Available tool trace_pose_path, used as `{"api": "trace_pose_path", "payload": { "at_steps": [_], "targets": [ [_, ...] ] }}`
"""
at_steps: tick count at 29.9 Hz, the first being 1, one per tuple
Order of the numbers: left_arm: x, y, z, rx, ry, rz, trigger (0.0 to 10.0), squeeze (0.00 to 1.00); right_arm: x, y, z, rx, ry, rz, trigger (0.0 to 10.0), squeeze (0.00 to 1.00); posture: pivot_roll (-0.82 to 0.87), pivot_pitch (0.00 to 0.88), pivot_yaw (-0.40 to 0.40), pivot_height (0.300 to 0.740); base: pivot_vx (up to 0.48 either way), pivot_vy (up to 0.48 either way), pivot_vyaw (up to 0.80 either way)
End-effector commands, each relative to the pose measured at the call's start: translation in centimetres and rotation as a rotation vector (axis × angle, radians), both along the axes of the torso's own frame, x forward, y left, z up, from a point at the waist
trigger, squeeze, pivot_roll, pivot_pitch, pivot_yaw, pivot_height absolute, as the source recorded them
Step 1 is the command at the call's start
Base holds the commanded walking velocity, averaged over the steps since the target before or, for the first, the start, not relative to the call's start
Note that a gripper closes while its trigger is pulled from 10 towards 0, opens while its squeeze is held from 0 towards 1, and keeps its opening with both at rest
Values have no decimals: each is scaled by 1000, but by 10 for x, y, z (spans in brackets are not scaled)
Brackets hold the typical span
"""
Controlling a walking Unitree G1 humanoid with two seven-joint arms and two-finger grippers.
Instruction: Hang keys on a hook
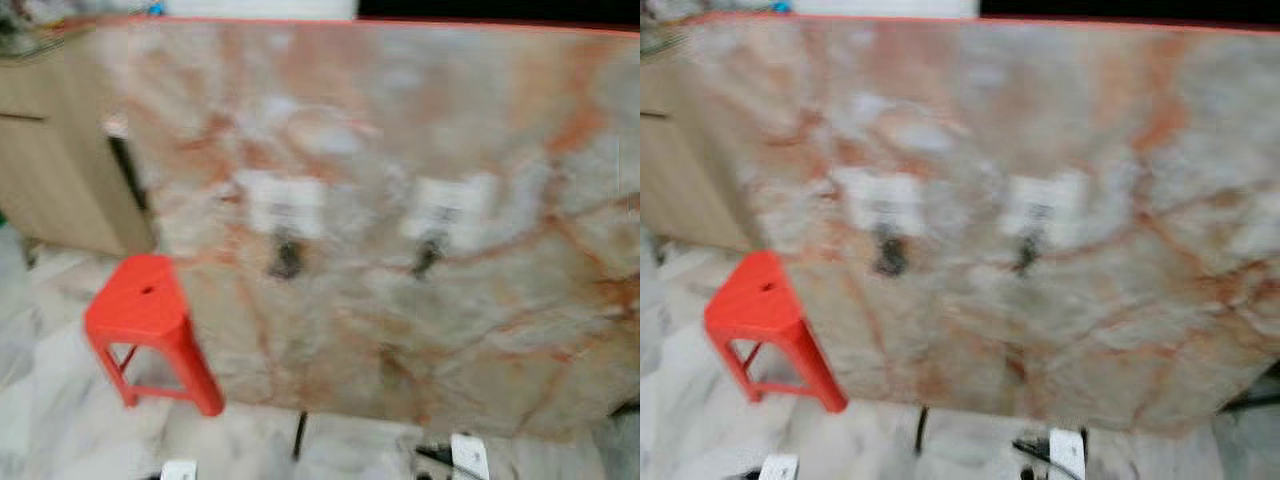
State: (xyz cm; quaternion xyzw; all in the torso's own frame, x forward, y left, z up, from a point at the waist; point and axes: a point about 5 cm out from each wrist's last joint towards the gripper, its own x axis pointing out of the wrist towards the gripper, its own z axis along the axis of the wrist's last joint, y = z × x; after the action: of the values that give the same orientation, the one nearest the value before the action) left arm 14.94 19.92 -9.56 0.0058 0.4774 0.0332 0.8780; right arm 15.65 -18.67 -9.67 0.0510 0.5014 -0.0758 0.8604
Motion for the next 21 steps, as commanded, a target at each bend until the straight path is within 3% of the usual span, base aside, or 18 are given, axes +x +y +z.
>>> {"api": "trace_pose_path", "payload": {
  "at_steps": [1, 21],
  "targets": [
    [-5, 8, -1, 20, 21, 8, 10000, 0, 0, 4, 0, 8, -3, -3, 10000, 0, 49, 0, -3, 740, 0, -480, 0],
    [-5, 8, -1, 23, 19, -1, 10000, 0, 5, 3, 2, 13, -18, -5, 10000, 0, 49, 0, 7, 740, 0, -480, 0]
  ]
}}
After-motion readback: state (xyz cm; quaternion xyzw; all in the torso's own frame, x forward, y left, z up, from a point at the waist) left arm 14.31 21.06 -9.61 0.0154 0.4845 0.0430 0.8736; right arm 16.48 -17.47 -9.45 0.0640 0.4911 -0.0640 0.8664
